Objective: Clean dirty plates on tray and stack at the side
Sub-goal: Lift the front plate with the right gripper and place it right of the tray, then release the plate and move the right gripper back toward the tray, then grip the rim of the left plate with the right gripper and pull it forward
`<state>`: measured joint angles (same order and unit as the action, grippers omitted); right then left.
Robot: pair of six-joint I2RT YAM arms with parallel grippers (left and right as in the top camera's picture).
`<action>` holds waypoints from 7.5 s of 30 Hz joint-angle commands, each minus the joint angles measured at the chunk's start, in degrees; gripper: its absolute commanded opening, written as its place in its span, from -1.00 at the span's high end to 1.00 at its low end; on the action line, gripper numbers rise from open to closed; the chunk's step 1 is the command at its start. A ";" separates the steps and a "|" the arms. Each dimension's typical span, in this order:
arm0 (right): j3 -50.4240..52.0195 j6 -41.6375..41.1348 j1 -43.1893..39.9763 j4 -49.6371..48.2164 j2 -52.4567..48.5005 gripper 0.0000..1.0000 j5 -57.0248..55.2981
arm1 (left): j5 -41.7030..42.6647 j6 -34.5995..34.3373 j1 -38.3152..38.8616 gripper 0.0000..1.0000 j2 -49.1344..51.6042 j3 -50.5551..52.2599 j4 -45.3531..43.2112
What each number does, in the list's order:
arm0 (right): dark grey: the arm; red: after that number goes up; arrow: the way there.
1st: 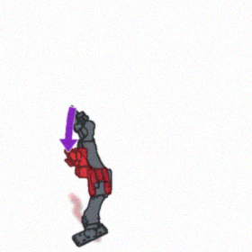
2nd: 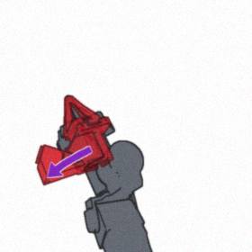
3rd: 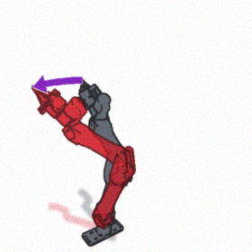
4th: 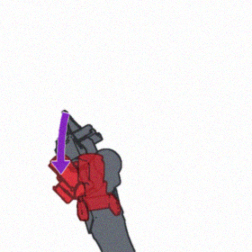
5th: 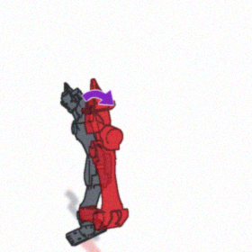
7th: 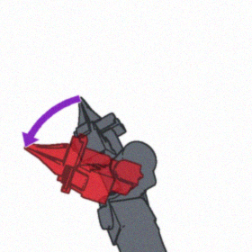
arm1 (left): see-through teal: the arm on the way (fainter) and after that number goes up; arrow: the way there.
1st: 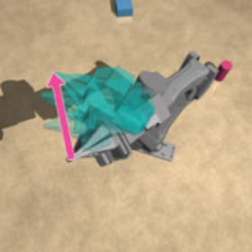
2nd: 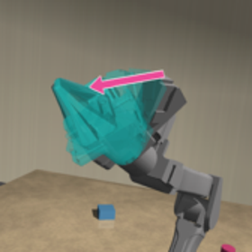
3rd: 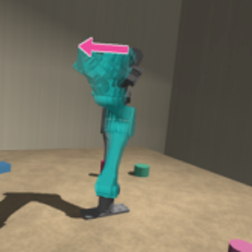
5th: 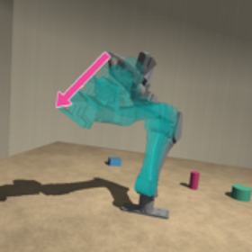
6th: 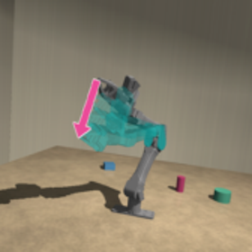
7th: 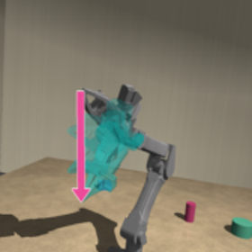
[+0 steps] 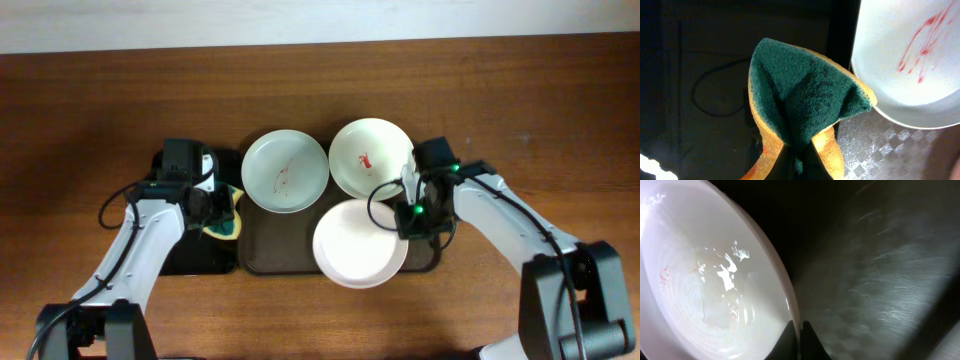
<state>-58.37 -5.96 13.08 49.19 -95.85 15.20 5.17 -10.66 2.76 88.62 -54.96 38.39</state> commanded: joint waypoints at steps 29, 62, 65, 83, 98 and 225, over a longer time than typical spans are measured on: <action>-15.91 -11.76 31.47 9.09 10.25 0.93 -66.88 | -13.55 0.92 -1.86 -0.94 -0.39 7.56 -0.63; -15.82 -19.65 29.66 8.61 13.14 0.92 -50.80 | -13.29 0.90 -1.81 -0.45 3.50 6.19 -4.76; -15.82 -19.63 20.22 8.41 12.98 0.92 -41.90 | -12.09 0.92 -1.81 0.75 5.40 6.16 -4.48; -12.44 -10.19 -33.70 7.50 3.15 0.92 -8.09 | -6.19 0.90 -1.81 -0.49 -0.20 -1.16 -0.20; -14.53 -0.63 -33.64 3.50 -6.88 0.51 -1.88 | -4.26 0.92 -1.81 -0.58 -1.18 -1.42 -0.83; -21.35 -18.91 16.59 -0.55 -23.34 0.49 -3.50 | -3.39 0.92 -1.81 -0.61 -1.18 -1.42 -1.68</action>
<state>-80.47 -30.50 31.00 51.86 -118.28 14.22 1.13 -10.07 1.15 88.58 -55.20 36.82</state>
